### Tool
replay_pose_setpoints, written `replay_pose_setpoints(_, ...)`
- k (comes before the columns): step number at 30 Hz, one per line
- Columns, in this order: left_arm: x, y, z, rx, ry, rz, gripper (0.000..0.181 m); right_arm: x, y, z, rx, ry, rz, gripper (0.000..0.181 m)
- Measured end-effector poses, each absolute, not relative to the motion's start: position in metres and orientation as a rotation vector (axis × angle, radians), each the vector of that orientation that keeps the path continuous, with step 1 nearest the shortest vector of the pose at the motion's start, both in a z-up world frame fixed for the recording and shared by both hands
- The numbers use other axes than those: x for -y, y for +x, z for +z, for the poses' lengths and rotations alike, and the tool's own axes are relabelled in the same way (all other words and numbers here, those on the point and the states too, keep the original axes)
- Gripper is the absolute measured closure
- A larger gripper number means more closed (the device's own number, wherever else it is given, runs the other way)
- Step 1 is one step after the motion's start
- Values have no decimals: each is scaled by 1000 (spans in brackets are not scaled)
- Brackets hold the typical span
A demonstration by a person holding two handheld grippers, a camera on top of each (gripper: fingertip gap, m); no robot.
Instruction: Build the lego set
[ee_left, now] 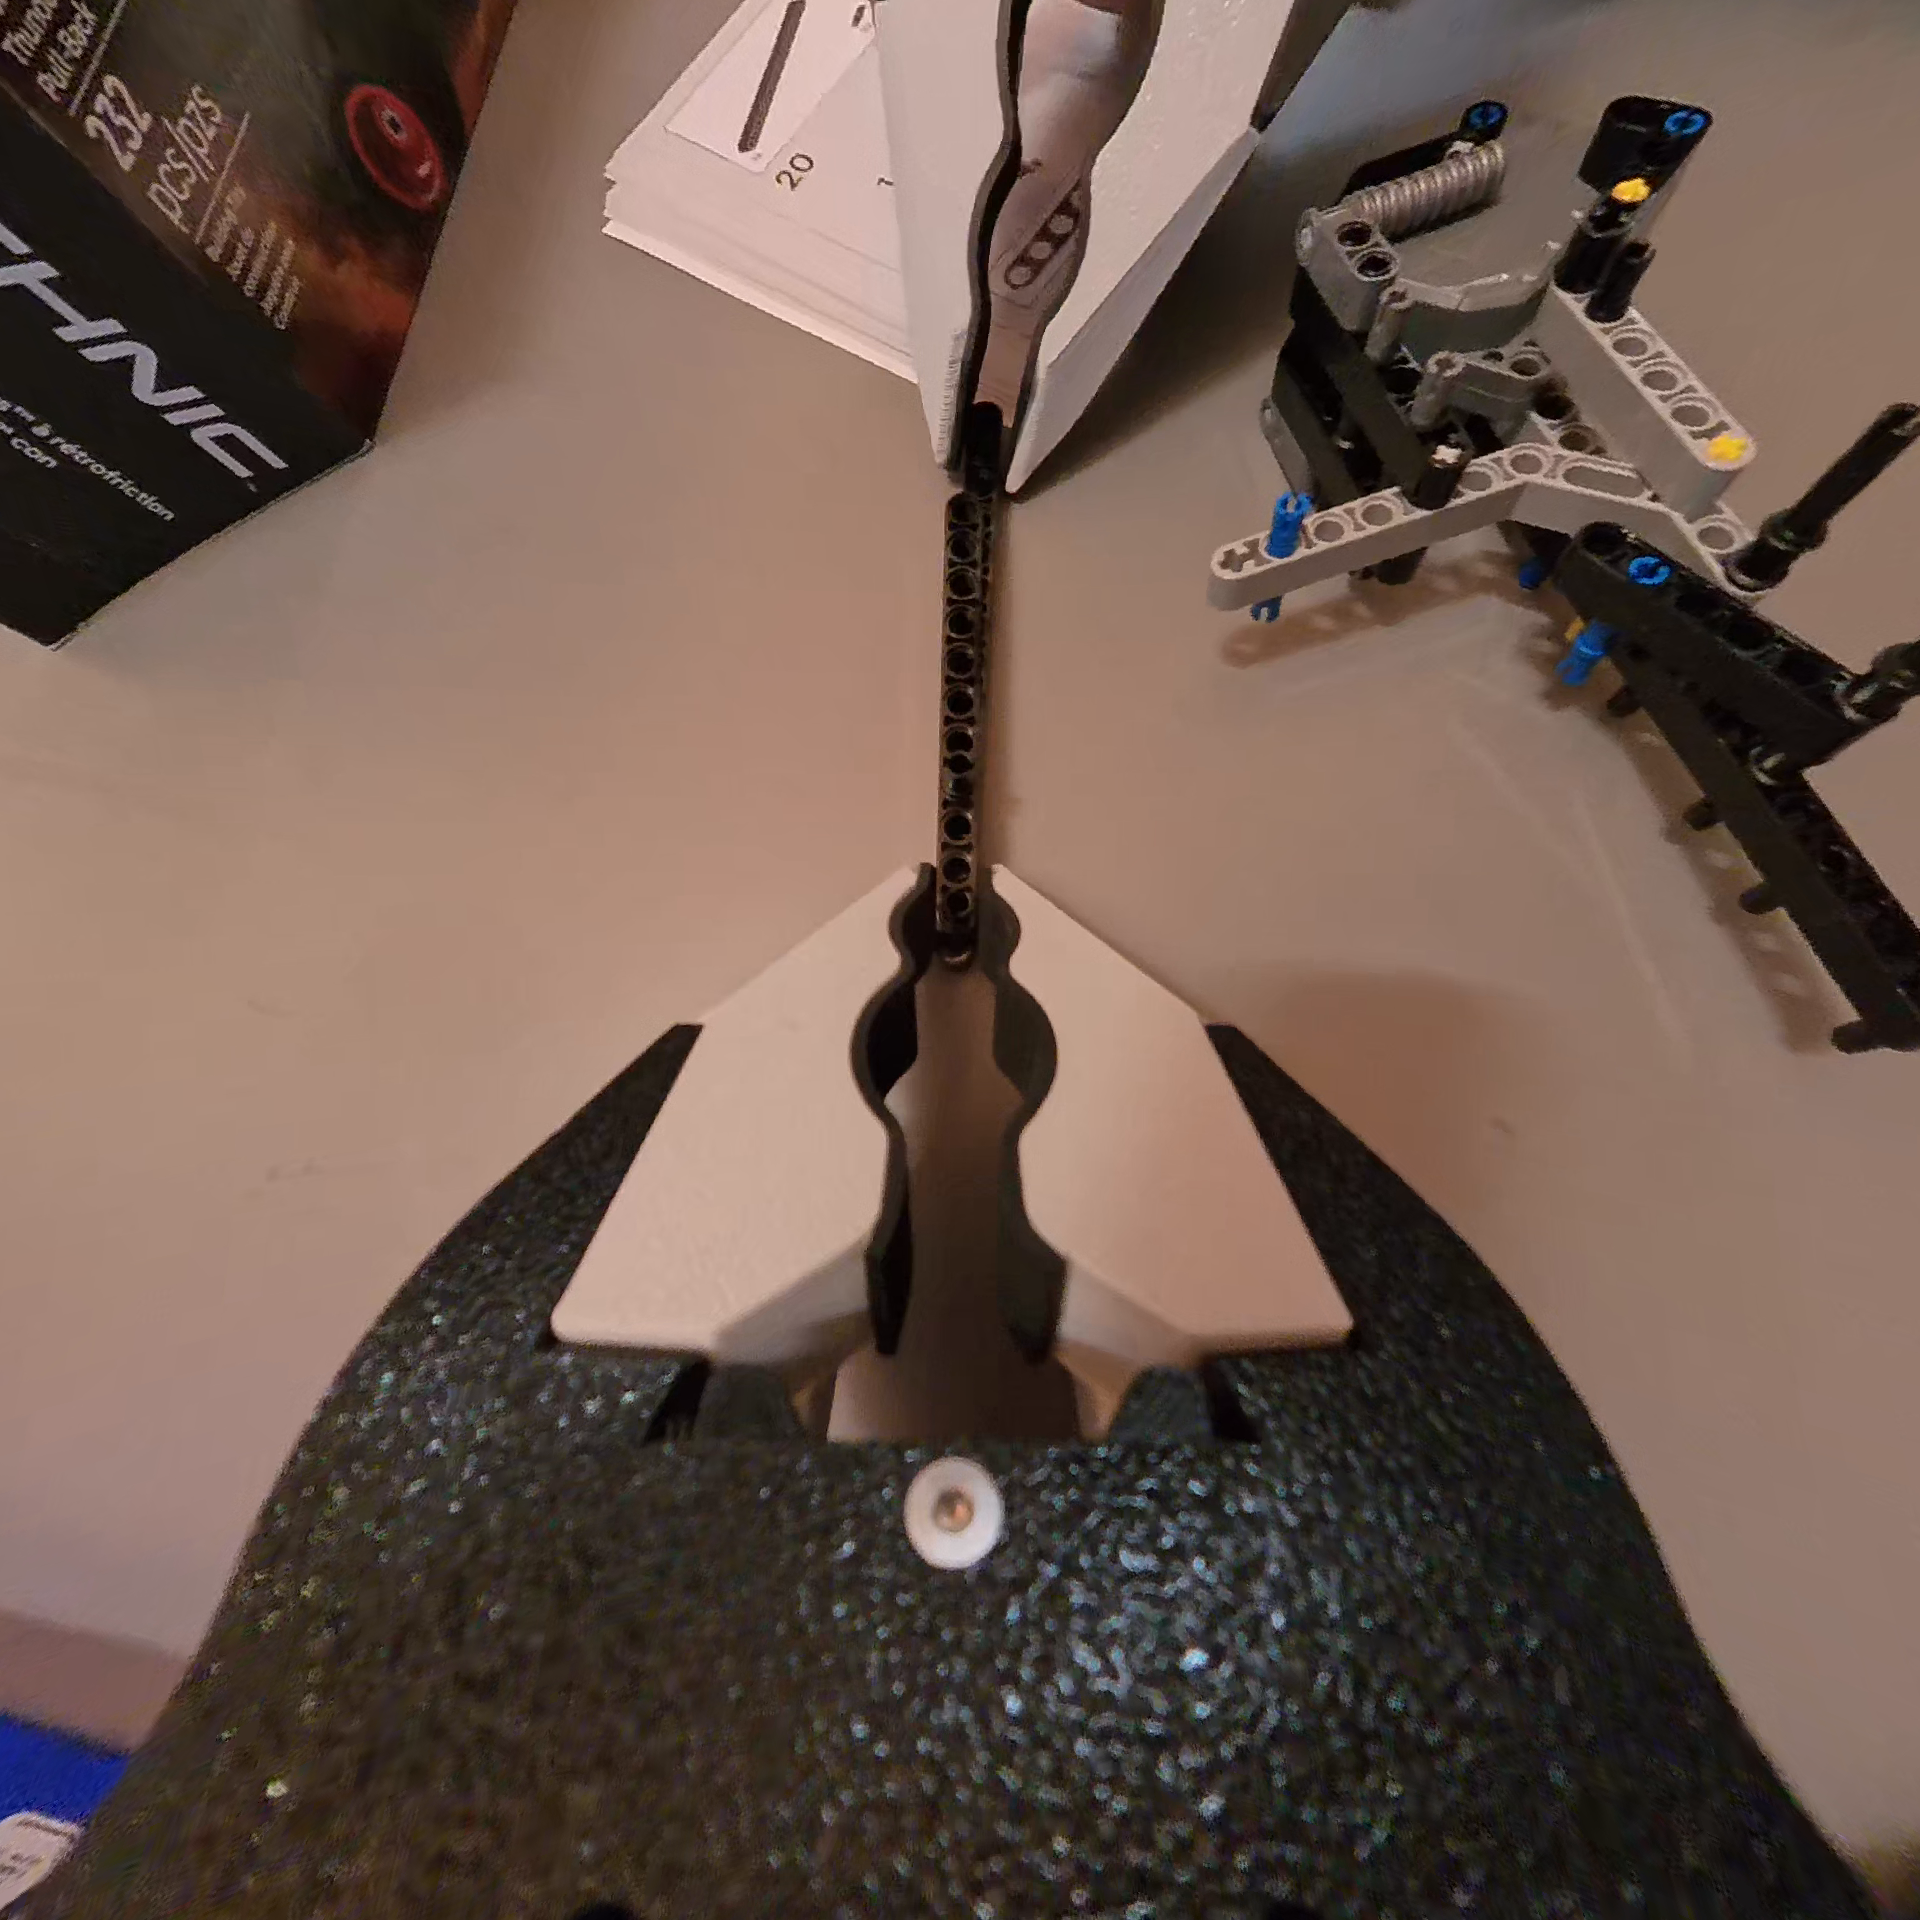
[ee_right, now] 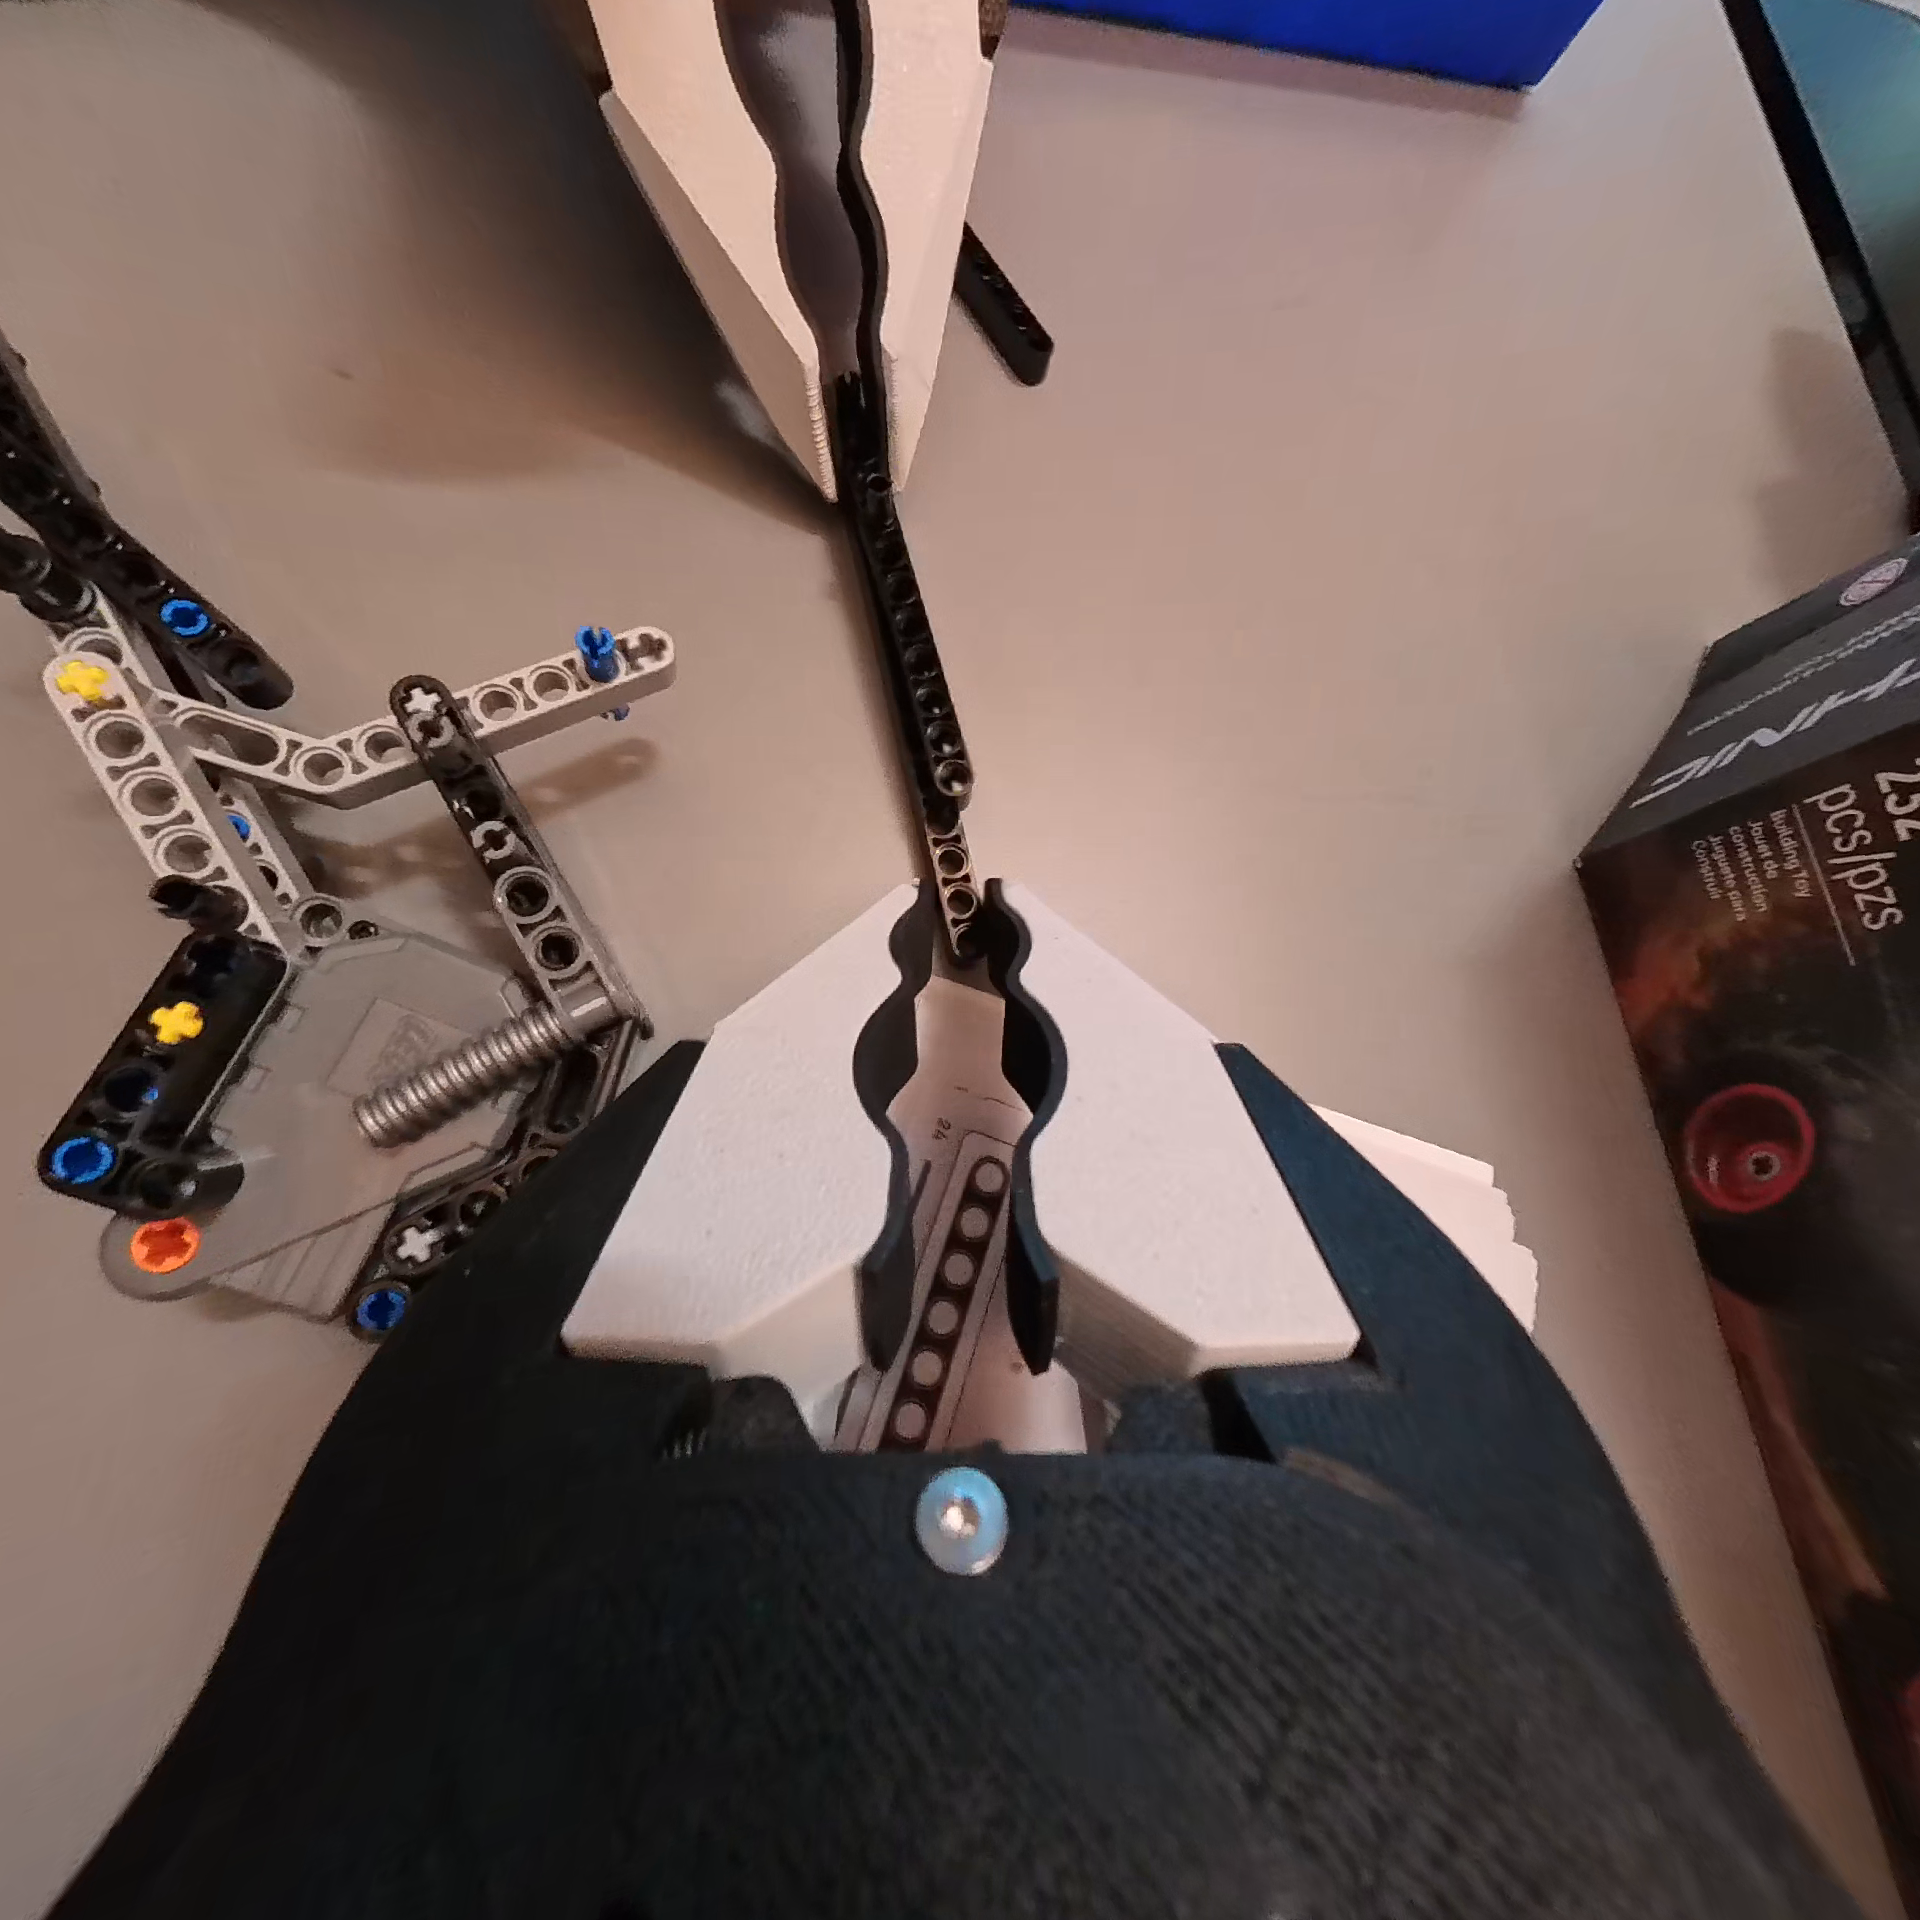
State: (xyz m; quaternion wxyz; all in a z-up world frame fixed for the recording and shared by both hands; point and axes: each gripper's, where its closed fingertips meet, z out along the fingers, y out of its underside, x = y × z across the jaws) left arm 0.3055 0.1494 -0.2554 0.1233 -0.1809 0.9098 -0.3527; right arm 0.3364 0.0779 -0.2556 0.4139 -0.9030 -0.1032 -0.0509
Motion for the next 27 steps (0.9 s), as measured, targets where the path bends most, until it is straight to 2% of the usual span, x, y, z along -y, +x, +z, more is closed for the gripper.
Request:
replay_pose_setpoints(15,-150,302,-256,-2665,-496,-992,176,-75,336,-256,262,-2272,-137,174)
replay_pose_setpoints(22,-151,303,-256,-2663,-493,-989,176,-73,337,-255,256,-2279,-145,163)
replay_pose_setpoints(27,-151,303,-256,-2661,-493,-990,176,-74,336,-255,253,-2276,-136,162)
